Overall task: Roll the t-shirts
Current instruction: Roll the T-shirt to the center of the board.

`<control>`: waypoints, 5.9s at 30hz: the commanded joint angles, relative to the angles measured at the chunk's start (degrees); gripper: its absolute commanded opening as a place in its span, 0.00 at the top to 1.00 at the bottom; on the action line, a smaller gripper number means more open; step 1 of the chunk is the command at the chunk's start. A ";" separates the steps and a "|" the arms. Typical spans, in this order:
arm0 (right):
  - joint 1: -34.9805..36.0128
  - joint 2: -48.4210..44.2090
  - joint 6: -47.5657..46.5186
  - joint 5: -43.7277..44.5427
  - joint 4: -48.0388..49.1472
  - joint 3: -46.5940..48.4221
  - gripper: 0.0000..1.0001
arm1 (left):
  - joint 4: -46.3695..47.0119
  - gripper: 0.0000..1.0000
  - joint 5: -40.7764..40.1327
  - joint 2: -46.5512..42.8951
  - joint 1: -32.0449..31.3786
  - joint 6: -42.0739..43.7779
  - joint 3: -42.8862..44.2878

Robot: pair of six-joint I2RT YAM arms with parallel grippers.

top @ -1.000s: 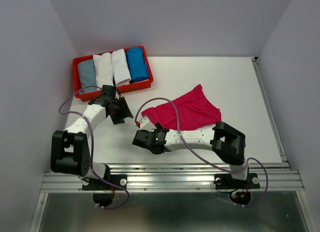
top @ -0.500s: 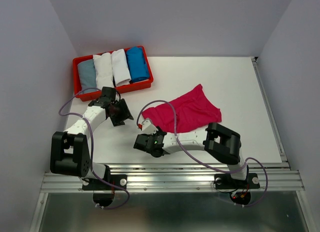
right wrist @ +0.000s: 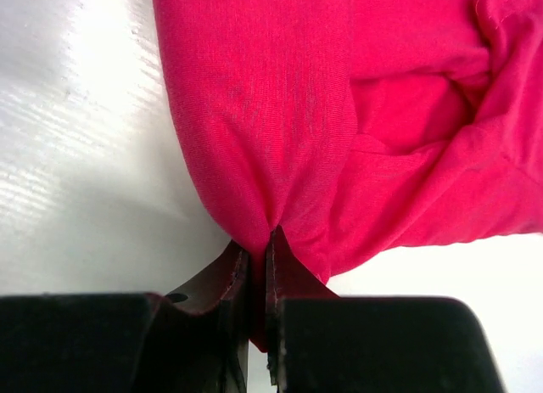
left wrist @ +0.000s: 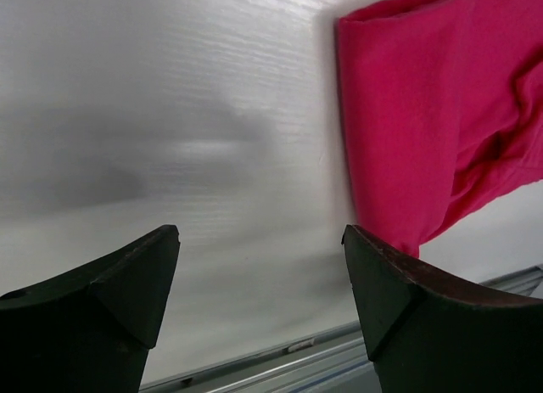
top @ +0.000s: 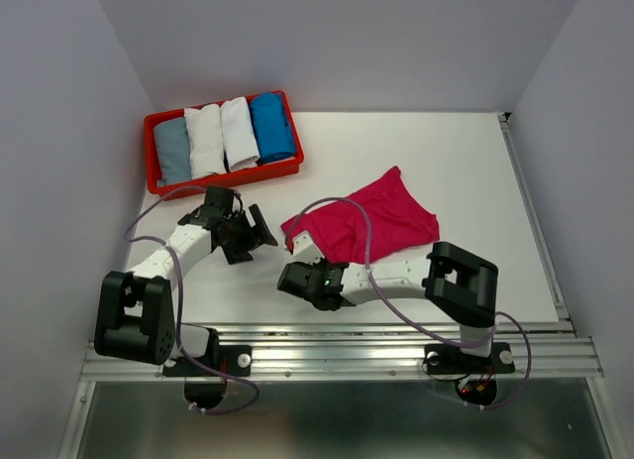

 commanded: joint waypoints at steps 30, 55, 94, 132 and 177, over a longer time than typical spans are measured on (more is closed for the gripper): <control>-5.21 -16.94 4.69 -14.17 15.64 -13.20 0.99 | 32.31 0.17 10.08 15.94 -8.17 -13.08 -2.89; -0.64 -11.59 -8.32 -4.33 7.38 -4.51 0.17 | 14.65 1.00 3.67 15.69 -9.32 -12.55 6.17; 2.62 -1.90 -1.65 -1.93 6.40 -2.03 0.99 | 8.50 0.49 1.91 14.64 -9.58 -10.36 10.56; -25.77 -26.70 33.42 -54.95 51.58 -40.71 0.99 | -0.30 0.54 -1.61 4.97 -12.39 -6.05 15.23; -27.35 -41.10 16.91 -39.85 8.71 -28.85 0.09 | 8.49 1.00 1.20 27.20 -19.25 -4.99 24.19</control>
